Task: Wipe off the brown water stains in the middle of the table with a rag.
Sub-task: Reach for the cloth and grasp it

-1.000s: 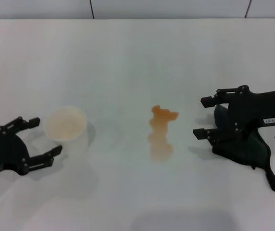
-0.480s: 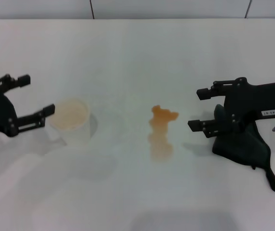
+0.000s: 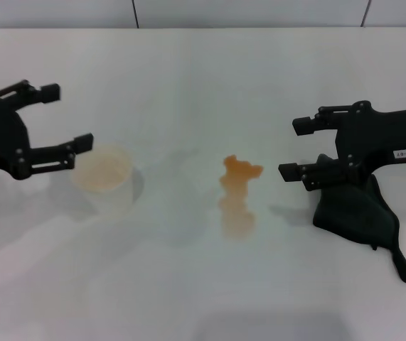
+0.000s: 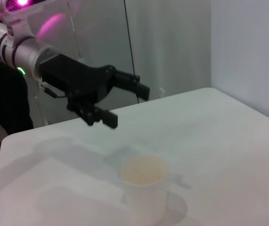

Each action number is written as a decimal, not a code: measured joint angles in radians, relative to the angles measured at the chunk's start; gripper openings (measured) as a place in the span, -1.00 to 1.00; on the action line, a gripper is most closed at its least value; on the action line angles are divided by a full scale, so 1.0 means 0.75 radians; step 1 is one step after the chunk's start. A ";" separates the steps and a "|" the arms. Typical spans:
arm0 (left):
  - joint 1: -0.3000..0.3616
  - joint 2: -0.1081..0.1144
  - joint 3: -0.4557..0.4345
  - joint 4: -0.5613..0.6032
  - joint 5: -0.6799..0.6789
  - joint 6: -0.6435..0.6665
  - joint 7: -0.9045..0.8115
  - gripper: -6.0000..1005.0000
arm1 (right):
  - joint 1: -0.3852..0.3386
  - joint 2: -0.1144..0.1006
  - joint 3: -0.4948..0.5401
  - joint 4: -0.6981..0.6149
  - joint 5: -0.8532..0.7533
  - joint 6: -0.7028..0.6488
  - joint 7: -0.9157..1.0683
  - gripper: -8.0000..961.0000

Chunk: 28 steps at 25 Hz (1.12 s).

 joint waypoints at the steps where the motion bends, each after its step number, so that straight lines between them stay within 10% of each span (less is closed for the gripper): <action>1: -0.018 0.001 0.000 0.016 0.039 0.013 -0.028 0.78 | 0.000 0.000 0.002 0.000 0.001 -0.001 0.000 0.64; 28: -0.335 0.101 0.035 -0.057 0.425 0.358 -0.209 0.78 | -0.002 -0.002 0.050 0.012 -0.031 -0.024 0.056 0.64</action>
